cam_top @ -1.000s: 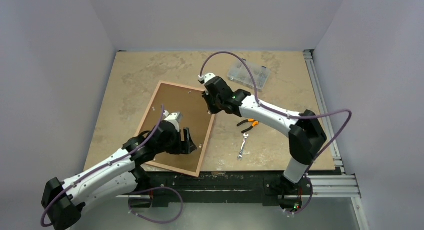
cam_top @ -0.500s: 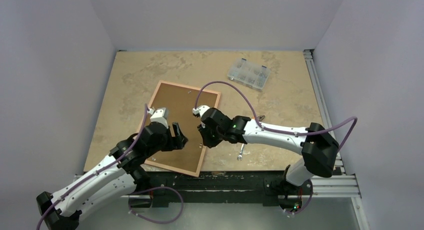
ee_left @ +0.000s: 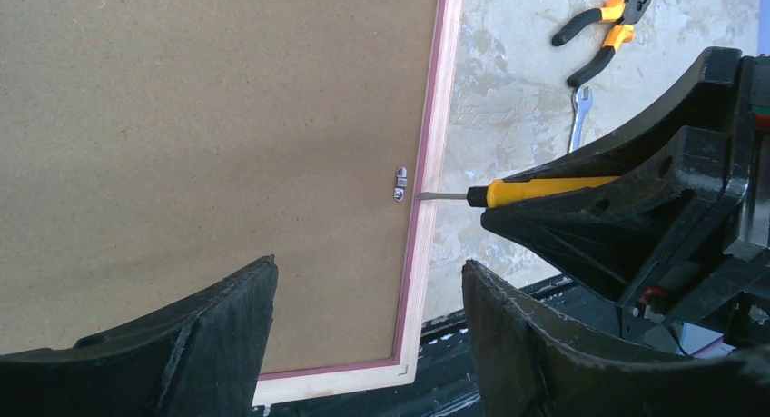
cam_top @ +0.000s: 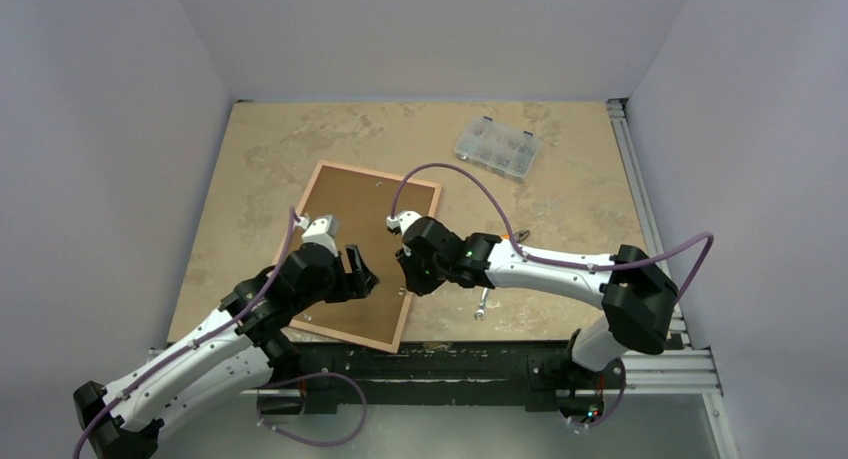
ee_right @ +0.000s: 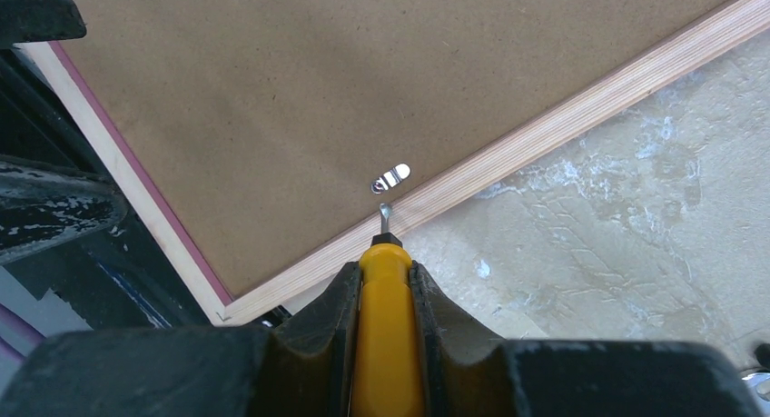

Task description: Take the photo out of the frame

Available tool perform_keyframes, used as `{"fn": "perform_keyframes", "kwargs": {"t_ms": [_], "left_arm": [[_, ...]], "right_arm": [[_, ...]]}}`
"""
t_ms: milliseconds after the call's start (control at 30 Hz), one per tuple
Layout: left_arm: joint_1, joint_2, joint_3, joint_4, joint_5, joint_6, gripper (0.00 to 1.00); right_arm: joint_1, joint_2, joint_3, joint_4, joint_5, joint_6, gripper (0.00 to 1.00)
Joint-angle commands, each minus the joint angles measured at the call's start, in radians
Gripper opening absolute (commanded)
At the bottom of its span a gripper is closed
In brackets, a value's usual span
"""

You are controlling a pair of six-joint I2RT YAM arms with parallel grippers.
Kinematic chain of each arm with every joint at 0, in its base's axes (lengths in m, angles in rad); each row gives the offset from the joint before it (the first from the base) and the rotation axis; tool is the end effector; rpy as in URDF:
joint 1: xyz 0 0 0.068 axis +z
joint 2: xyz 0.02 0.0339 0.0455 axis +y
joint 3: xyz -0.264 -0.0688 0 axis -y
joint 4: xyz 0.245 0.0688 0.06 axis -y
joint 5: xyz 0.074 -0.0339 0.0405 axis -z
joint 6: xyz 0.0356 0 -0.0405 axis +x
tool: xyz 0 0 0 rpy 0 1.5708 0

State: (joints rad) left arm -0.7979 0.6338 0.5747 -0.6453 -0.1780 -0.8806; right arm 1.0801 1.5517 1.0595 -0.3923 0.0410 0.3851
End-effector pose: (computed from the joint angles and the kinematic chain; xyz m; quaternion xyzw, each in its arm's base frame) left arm 0.1012 -0.0947 0.2447 -0.0746 0.9017 -0.2572 0.3393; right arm 0.1562 0.2892 0.2298 -0.3141 0.8876 0.2106 0.2630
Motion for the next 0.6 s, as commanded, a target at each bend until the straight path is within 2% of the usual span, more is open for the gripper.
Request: {"fn": "perform_keyframes", "kwargs": {"t_ms": [0, 300, 567], "left_arm": [[0.007, -0.013, -0.008, 0.027, 0.011, -0.013, 0.72], [0.006, -0.034, -0.024, 0.025, 0.006, -0.014, 0.72], [0.006, -0.034, -0.018, 0.018, 0.008, -0.015, 0.72]], "right_arm": [[0.008, 0.024, 0.014, 0.011, 0.025, -0.001, 0.00], [0.013, 0.050, 0.021, -0.005, 0.050, -0.011, 0.00], [0.014, 0.083, 0.035, 0.055, 0.039, -0.022, 0.00]]}}
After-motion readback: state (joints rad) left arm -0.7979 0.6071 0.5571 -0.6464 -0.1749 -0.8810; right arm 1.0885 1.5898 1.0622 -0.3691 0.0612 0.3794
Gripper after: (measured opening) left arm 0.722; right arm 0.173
